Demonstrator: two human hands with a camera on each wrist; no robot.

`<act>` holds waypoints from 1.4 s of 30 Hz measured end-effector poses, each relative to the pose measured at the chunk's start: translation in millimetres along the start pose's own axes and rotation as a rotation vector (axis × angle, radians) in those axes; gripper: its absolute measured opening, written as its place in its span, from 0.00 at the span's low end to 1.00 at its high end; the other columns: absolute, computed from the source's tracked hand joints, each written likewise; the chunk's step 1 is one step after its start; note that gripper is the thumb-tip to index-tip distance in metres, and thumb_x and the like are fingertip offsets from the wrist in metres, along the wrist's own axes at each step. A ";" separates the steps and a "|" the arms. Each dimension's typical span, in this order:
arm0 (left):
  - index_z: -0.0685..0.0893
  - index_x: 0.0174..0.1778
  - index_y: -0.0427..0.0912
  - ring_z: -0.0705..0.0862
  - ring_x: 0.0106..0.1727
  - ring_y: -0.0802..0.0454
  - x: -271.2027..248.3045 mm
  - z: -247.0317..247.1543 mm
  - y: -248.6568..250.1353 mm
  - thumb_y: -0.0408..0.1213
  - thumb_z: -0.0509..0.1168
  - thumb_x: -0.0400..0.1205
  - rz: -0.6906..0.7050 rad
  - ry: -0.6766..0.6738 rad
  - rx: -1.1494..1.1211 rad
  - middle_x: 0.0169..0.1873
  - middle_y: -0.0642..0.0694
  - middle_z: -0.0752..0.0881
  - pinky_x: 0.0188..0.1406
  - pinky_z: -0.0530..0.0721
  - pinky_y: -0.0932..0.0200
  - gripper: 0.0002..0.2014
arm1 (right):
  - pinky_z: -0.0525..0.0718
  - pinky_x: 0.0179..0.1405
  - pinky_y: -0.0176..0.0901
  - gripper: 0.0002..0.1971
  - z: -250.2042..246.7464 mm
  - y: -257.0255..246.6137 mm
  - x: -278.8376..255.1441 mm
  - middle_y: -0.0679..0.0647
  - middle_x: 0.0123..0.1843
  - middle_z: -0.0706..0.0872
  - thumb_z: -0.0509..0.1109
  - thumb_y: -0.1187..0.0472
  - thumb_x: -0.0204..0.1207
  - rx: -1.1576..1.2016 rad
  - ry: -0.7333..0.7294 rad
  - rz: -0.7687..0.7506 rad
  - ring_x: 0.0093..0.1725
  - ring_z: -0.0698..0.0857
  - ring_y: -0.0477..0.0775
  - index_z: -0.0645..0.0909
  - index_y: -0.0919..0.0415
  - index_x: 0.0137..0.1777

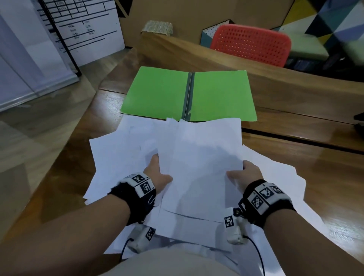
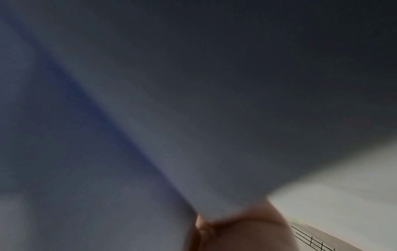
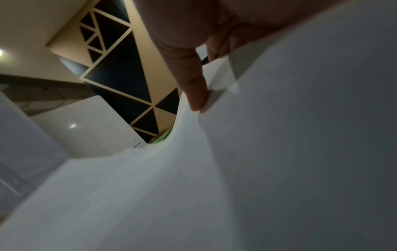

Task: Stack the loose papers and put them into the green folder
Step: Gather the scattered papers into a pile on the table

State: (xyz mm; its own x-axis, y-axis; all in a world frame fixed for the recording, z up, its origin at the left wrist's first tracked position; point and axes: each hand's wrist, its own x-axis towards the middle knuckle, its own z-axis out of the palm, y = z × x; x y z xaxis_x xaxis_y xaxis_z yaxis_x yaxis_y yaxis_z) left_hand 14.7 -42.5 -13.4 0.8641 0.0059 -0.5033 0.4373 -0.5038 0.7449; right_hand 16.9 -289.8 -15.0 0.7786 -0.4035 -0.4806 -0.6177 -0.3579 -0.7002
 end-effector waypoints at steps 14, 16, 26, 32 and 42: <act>0.72 0.61 0.54 0.84 0.51 0.44 -15.6 -15.1 26.5 0.35 0.67 0.65 0.107 -0.113 -0.390 0.51 0.47 0.85 0.48 0.84 0.56 0.28 | 0.85 0.46 0.55 0.38 -9.5 9.0 10.9 0.65 0.42 0.89 0.87 0.50 0.45 0.364 -0.211 -0.005 0.40 0.88 0.65 0.82 0.73 0.53; 0.66 0.73 0.47 0.81 0.60 0.47 -12.2 -9.9 23.5 0.38 0.71 0.73 0.093 -0.141 -0.162 0.61 0.46 0.82 0.59 0.79 0.55 0.32 | 0.86 0.44 0.51 0.18 -6.1 5.2 8.4 0.64 0.44 0.87 0.75 0.71 0.66 0.417 -0.236 -0.022 0.40 0.87 0.63 0.80 0.74 0.57; 0.62 0.75 0.38 0.75 0.69 0.37 21.9 -54.9 -15.9 0.38 0.65 0.76 -0.376 0.248 0.274 0.72 0.36 0.72 0.65 0.74 0.50 0.32 | 0.86 0.54 0.59 0.15 -13.9 34.6 25.8 0.63 0.48 0.87 0.73 0.68 0.67 0.086 -0.030 0.012 0.48 0.87 0.65 0.82 0.67 0.55; 0.75 0.38 0.44 0.77 0.37 0.47 19.5 -54.4 -4.6 0.41 0.64 0.76 -0.088 0.162 0.404 0.33 0.49 0.78 0.31 0.71 0.60 0.06 | 0.84 0.52 0.54 0.09 -14.3 30.1 22.9 0.60 0.42 0.86 0.73 0.65 0.71 0.158 -0.055 0.002 0.46 0.86 0.63 0.82 0.66 0.51; 0.79 0.45 0.50 0.85 0.38 0.48 17.1 -42.9 -2.3 0.39 0.69 0.68 0.109 0.146 -0.120 0.38 0.45 0.88 0.38 0.78 0.61 0.11 | 0.89 0.47 0.54 0.12 1.6 29.1 17.8 0.58 0.38 0.90 0.72 0.68 0.71 0.420 -0.206 0.067 0.36 0.89 0.59 0.81 0.69 0.55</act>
State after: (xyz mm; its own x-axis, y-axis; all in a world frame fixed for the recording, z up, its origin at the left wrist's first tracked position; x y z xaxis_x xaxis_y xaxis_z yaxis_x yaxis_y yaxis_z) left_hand 39.1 -4.2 -4.9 0.9309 0.0867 -0.3548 0.3586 -0.4018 0.8426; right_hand 13.0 -306.0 -44.8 0.7703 -0.2230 -0.5975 -0.6026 0.0520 -0.7963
